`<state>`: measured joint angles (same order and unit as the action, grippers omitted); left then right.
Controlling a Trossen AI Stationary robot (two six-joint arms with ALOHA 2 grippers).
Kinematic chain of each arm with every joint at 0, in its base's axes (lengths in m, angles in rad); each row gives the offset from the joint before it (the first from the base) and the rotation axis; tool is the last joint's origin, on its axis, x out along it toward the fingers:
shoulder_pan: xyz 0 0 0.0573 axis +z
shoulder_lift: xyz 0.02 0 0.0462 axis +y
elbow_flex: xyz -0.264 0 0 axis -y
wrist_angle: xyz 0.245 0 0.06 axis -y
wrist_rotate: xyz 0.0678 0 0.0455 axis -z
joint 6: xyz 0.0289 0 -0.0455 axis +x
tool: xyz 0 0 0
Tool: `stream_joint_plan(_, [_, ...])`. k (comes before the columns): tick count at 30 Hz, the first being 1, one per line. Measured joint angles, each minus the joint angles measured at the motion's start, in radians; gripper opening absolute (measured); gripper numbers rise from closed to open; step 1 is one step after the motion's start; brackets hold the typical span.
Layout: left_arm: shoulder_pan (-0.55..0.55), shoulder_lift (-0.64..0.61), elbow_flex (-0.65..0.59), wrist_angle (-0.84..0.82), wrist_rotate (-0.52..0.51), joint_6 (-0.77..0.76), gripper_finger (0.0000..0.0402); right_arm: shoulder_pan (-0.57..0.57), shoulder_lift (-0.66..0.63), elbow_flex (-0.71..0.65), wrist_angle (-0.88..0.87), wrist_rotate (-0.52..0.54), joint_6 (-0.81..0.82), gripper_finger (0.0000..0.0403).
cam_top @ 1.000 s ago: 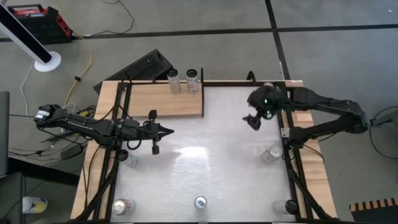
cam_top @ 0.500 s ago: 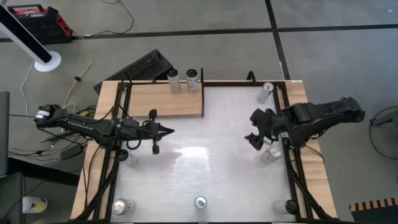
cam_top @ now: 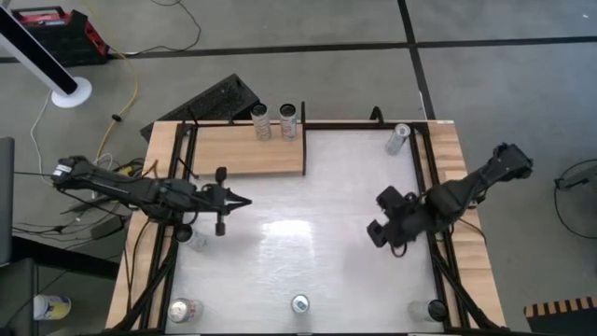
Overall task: Place canned beverage on shelf
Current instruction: Put the top red bull soda can beside the tropical vibe soda can on the shelf
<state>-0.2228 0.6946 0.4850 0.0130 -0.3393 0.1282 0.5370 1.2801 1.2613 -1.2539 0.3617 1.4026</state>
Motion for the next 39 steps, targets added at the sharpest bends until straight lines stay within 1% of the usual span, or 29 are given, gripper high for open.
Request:
stream_joint_plan(2, [-0.003,-0.05,0.0,-0.015,-0.002,0.002,0.0002,0.032,0.048,0.058,-0.058,0.0,0.041,0.0388])
stream_joint_plan(7, [-0.003,-0.17,0.0,-0.095,-0.002,0.001,0.0002,0.103,0.177,0.222,-0.286,0.001,0.177,0.0388])
stream_joint_plan(9, [-0.003,-0.203,0.0,-0.115,-0.002,0.001,0.0002,0.124,0.215,0.261,-0.32,0.001,0.205,0.0388])
stream_joint_plan(11, [-0.003,-0.226,0.0,-0.129,0.001,0.0,0.0002,0.137,0.228,0.269,-0.295,-0.003,0.178,0.0388])
stream_joint_plan(13, [-0.003,-0.235,0.0,-0.137,0.017,-0.001,0.0002,0.142,0.239,0.275,-0.313,-0.011,0.182,0.0388])
stream_joint_plan(16, [-0.003,-0.237,0.0,-0.138,0.035,-0.001,0.0002,0.141,0.246,0.26,-0.315,-0.049,0.195,0.0388])
stream_joint_plan(20, [-0.003,-0.23,0.0,-0.137,0.1,-0.004,0.0008,0.141,0.244,0.238,-0.321,-0.078,0.209,0.0388])
stream_joint_plan(23, [-0.003,-0.218,0.0,-0.137,0.137,-0.036,0.0027,0.141,0.234,0.237,-0.314,-0.074,0.17,0.0388])
stream_joint_plan(31, [-0.003,-0.195,0.0,-0.137,0.148,-0.085,0.0097,0.096,0.204,0.237,-0.318,-0.041,0.065,0.0388])
stream_joint_plan(36, [-0.003,-0.198,0.0,-0.135,0.147,-0.087,0.014,0.074,0.204,0.237,-0.317,0.052,-0.022,0.0388])
stream_joint_plan(39, [-0.003,-0.198,0.0,-0.136,0.133,-0.087,0.0162,0.01,0.193,0.236,-0.315,0.098,-0.055,0.0388])
